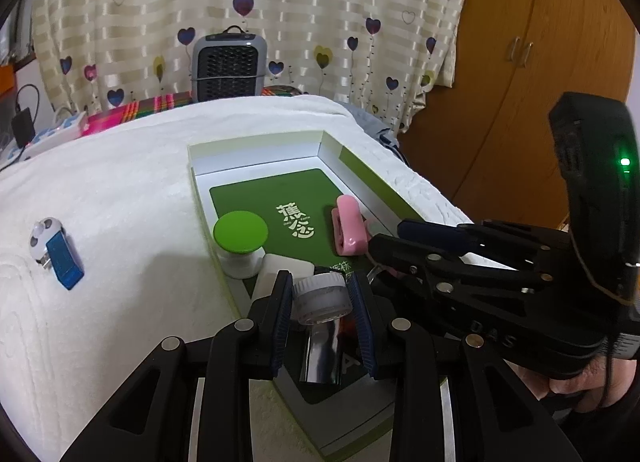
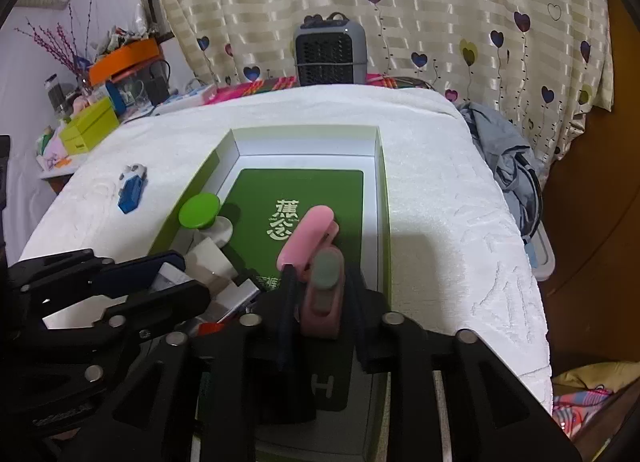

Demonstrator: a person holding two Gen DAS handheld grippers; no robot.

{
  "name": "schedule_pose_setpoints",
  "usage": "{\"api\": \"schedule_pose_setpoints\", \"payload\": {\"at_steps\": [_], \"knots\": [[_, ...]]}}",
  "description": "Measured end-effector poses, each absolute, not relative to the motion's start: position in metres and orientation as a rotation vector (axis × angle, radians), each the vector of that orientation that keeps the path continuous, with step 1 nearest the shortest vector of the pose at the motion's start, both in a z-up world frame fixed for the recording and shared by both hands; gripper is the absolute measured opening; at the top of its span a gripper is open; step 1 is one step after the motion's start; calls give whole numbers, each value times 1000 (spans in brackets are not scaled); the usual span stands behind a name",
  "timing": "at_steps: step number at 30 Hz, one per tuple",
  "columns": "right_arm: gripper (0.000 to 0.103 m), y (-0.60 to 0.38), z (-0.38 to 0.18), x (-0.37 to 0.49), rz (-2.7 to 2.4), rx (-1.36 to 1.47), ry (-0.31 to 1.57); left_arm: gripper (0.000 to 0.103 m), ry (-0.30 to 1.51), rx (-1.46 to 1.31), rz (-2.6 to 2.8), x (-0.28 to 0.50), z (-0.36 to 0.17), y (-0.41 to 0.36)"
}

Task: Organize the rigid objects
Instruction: 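Lower both held items into the green box and open both tools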

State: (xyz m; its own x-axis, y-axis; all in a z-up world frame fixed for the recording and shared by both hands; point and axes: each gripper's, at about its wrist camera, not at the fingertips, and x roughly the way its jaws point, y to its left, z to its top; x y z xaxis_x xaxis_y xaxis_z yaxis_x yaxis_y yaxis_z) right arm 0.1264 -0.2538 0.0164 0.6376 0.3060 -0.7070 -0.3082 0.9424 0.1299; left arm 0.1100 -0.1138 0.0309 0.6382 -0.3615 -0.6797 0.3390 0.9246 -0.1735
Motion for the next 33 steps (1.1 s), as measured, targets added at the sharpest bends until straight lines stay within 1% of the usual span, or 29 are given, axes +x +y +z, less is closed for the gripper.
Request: {"api": "schedule_pose_setpoints", "payload": {"at_steps": [4,20,33], "knots": [[35,-257,22,122,344,8,780,28,771,-33,-395,116,34,-117],[35,-270,26,119,353,66,762,29,732,-46,-389,128,35,-126],[35,-272,33,112,337,52,755,29,745,-84,-336,118,39,-103]]}}
